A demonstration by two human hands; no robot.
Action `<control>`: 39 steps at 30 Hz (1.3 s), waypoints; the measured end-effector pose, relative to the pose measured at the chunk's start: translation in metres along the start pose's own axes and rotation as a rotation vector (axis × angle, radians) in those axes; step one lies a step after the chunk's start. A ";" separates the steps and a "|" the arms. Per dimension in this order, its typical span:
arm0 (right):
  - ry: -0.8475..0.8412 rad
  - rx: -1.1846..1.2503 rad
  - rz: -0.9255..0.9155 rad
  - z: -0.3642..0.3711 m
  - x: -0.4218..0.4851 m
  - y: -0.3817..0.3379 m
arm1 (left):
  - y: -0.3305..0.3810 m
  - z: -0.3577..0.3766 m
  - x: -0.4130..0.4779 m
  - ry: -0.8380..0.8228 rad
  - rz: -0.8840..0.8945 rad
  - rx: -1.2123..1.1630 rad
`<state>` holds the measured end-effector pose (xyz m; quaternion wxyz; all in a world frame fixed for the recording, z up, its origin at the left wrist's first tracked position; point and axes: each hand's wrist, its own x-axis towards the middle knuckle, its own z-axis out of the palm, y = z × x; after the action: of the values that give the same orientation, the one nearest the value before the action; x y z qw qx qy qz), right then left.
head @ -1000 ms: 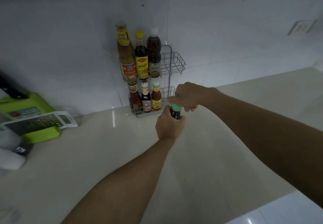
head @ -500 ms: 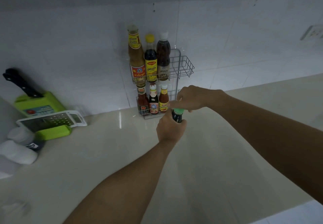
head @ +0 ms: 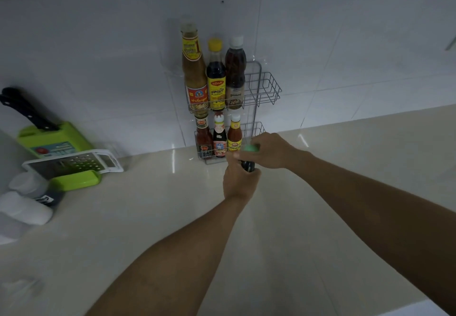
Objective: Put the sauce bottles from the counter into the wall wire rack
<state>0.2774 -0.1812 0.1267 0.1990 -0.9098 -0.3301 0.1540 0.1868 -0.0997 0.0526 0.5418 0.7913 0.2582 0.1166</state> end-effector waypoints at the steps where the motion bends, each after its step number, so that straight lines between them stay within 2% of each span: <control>1: 0.000 0.049 -0.018 0.002 0.001 0.004 | -0.002 0.000 0.006 -0.012 0.017 -0.043; 5: 0.058 0.103 -0.040 0.005 0.019 0.022 | -0.007 0.001 0.032 -0.137 0.057 -0.109; 7: 0.144 0.080 0.002 0.004 0.032 0.033 | -0.010 0.002 0.045 -0.156 0.008 -0.136; 10: 0.269 0.118 0.072 0.002 0.054 0.048 | -0.023 -0.001 0.063 -0.058 -0.081 -0.132; 14: 0.355 0.111 0.077 0.005 0.080 0.059 | -0.042 -0.013 0.078 0.086 -0.248 0.081; 17: 0.322 0.132 0.056 0.013 0.098 0.062 | -0.054 -0.025 0.094 0.144 -0.317 0.138; 20: 0.252 0.118 0.054 0.021 0.115 0.064 | -0.062 -0.032 0.109 0.101 -0.375 0.104; 23: 0.125 0.119 0.162 0.023 0.130 0.065 | -0.068 -0.035 0.121 0.084 -0.367 -0.054; 26: 0.008 0.093 0.213 0.028 0.138 0.064 | -0.070 -0.036 0.124 0.055 -0.345 -0.082; 31: -0.015 0.119 0.239 0.034 0.144 0.064 | -0.069 -0.036 0.122 0.051 -0.335 -0.087; 35: -0.041 0.182 0.253 0.031 0.138 0.061 | -0.066 -0.042 0.122 -0.030 -0.373 0.018; 39: -0.043 0.207 0.279 0.019 0.121 0.049 | -0.053 -0.057 0.123 -0.131 -0.450 0.233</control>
<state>0.3848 -0.1305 0.0692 0.2612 -0.9178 -0.1874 0.2329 0.2486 0.0267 0.0141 0.4748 0.7769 0.4038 -0.0890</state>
